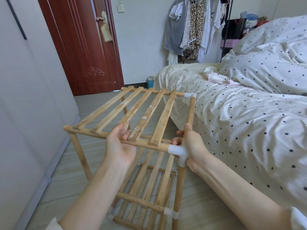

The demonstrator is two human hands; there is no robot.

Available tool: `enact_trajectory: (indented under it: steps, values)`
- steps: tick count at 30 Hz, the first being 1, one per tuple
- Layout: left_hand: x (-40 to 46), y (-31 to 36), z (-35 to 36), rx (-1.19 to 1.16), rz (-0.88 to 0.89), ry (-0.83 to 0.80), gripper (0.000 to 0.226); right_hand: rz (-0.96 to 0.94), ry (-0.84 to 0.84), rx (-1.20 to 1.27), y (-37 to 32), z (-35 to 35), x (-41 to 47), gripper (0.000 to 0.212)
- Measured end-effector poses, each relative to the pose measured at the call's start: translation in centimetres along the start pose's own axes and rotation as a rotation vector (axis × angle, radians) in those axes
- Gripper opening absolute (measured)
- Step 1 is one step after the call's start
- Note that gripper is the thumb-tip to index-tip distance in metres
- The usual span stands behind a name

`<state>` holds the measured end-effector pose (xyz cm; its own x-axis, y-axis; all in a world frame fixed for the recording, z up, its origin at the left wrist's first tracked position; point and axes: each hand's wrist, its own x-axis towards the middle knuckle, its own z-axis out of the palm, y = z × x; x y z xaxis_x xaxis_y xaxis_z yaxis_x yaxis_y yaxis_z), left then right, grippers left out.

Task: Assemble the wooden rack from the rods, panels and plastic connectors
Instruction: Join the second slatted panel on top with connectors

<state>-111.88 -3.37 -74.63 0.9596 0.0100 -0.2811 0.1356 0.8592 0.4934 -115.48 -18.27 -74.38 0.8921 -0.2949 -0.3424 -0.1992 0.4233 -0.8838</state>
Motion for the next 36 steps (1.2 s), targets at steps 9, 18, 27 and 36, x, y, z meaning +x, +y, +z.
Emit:
enact_trajectory:
  steps: [9, 18, 27, 36]
  values:
    - [-0.3, -0.1, -0.1, 0.065, 0.026, -0.015, 0.011, -0.046, 0.026, -0.045, 0.6, 0.0, 0.2, 0.036]
    - [0.7, 3.5, -0.2, 0.180, 0.068, 0.044, 0.007, -0.048, -0.132, -0.329, 1.7, 0.6, 0.1, 0.044]
    - [2.1, 5.1, -1.4, 0.207, 0.016, 0.021, 0.015, -0.165, 0.107, -0.058, -2.1, -1.5, 3.5, 0.025]
    - [1.6, 4.2, -1.4, 0.091, 0.027, 0.006, 0.017, -0.224, 0.026, 0.031, -2.8, -1.1, 5.2, 0.017]
